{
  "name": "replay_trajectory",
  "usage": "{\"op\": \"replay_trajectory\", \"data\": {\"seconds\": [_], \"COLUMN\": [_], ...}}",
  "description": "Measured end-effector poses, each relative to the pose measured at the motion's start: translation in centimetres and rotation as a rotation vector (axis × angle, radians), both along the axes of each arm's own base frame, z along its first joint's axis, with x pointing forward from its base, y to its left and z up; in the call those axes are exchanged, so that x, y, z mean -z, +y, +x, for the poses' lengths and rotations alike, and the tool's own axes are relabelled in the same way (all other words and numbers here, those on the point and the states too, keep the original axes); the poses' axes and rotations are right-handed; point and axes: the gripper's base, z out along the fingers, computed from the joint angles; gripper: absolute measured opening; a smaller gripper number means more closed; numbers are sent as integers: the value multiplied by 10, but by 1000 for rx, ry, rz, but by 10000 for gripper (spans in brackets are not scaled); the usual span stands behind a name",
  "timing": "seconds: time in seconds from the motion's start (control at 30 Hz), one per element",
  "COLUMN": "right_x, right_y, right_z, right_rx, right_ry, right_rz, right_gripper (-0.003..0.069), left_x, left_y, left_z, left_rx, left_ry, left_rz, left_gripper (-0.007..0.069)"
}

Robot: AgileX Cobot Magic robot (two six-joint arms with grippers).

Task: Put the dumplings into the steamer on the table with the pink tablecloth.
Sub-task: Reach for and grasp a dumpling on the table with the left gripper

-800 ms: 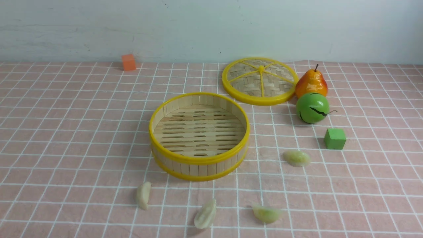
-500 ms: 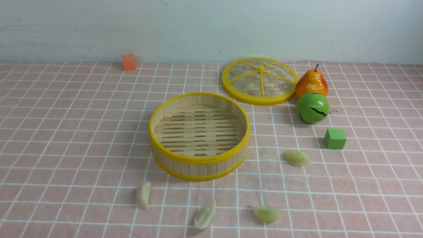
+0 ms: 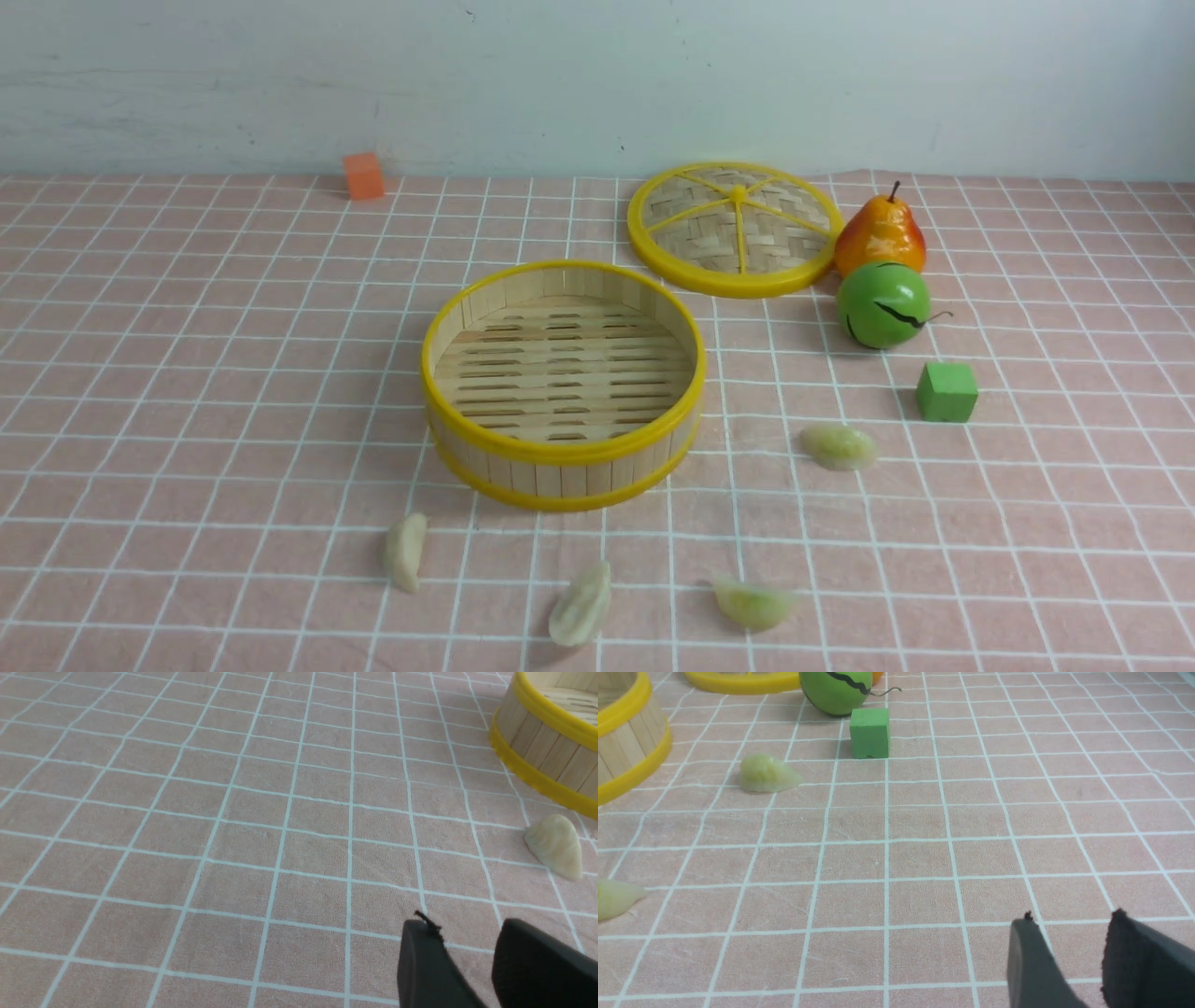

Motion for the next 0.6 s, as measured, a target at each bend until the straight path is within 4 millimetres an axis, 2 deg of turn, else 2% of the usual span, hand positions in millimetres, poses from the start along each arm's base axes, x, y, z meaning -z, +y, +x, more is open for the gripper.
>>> {"op": "replay_trajectory", "data": {"seconds": [0.6], "right_x": [0], "right_y": [0], "right_z": [0], "right_rx": [1], "right_ry": [0], "right_rz": [-8], "right_gripper": [240], "left_x": [0], "left_y": [0], "left_z": [0], "left_rx": [0], "left_ry": [1], "left_rz": [0], "left_gripper": [235]}}
